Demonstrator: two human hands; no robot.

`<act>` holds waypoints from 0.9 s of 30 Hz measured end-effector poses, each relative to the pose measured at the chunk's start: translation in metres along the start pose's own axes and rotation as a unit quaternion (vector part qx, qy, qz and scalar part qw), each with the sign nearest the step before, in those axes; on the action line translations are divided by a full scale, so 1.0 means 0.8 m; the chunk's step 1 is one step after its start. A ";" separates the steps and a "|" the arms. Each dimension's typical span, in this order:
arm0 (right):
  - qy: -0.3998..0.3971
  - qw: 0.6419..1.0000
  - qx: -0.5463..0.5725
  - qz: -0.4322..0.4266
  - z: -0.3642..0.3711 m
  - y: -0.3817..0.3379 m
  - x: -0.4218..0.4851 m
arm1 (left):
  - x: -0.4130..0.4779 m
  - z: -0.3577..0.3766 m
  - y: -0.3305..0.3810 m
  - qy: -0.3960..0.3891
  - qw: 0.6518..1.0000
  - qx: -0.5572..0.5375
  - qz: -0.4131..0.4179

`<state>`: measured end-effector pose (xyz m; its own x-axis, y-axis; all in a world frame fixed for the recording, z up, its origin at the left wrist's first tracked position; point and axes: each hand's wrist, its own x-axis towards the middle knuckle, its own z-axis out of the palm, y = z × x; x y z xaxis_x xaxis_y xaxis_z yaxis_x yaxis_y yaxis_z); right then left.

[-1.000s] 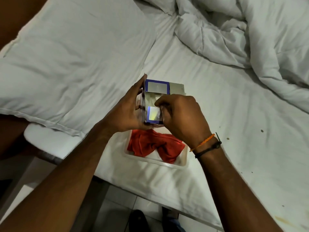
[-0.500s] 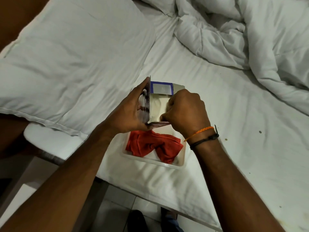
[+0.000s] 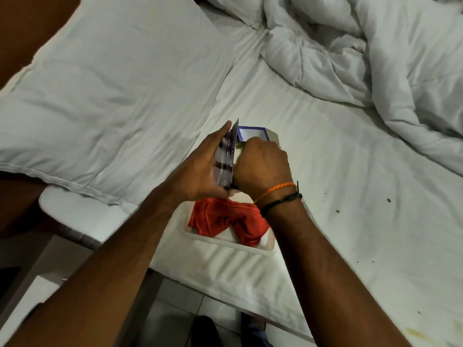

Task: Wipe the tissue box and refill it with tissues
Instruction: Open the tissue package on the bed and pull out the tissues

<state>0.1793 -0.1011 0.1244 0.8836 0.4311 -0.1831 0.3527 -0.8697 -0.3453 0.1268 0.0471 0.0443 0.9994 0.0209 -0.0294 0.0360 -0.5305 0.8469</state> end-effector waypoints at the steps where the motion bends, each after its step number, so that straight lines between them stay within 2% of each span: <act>1: -0.002 1.000 0.007 -0.002 0.000 -0.001 -0.001 | 0.000 -0.001 0.000 -0.001 1.000 0.002 0.001; 8: -0.013 0.994 0.097 0.045 0.013 0.001 0.010 | 0.002 -0.001 -0.006 -0.008 1.000 -0.016 0.009; 21: 0.046 0.997 0.047 0.034 0.021 0.019 0.016 | 0.008 0.007 0.003 -0.006 1.000 -0.004 -0.012; 27: 0.115 0.967 0.202 0.103 0.000 0.042 0.007 | 0.008 0.012 0.006 0.006 0.999 0.026 -0.036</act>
<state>0.1960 -0.1278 0.1121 0.9837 0.1536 -0.0930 0.0540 -0.7469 -0.6627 0.1332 0.0369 0.0432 0.9940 0.0709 -0.0828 0.1085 -0.5711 0.8137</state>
